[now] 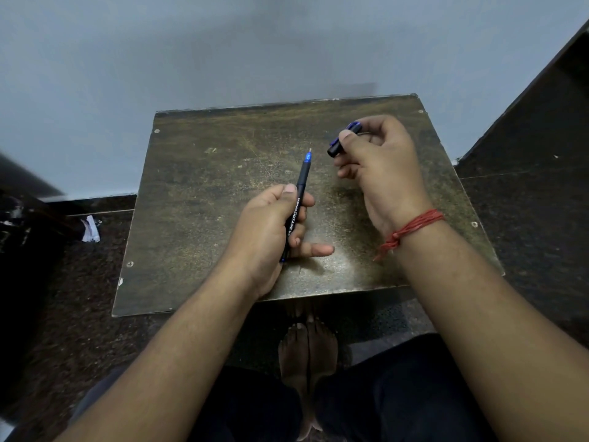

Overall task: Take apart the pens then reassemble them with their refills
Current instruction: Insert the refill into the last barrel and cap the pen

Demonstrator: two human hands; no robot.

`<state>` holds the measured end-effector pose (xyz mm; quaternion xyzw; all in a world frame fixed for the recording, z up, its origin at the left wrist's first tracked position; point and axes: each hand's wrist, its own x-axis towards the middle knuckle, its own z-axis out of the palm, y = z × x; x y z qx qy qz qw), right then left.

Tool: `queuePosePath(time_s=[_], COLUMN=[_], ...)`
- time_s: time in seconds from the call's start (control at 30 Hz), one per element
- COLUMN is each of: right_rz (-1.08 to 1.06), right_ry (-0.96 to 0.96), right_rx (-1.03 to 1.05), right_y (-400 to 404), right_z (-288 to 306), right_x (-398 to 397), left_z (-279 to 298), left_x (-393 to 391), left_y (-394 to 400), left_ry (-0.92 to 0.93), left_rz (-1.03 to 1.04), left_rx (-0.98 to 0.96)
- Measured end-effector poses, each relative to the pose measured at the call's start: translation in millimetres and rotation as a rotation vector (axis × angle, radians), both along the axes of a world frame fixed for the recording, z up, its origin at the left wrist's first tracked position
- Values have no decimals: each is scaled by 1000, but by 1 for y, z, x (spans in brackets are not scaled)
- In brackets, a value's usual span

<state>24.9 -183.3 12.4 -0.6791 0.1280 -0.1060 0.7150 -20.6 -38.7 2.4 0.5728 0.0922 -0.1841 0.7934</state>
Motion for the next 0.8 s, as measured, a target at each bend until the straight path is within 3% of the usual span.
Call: queuePosePath(time_s=[0.1, 0.33, 0.57, 0.8], right_rz=[5, 166, -63, 169], right_ry=[-2, -9, -85, -38], right_rx=[63, -83, 10, -51], right_y=[4, 16, 1, 10], right_z=[-1, -2, 1, 0], right_x=[0, -5, 1, -4], left_z=[1, 2, 2, 4], left_x=[-1, -1, -2, -2], left_y=[-2, -2, -2, -2], left_ry=[-9, -9, -15, -4], left_rz=[-46, -61, -80, -65], left_rx=[21, 26, 35, 26])
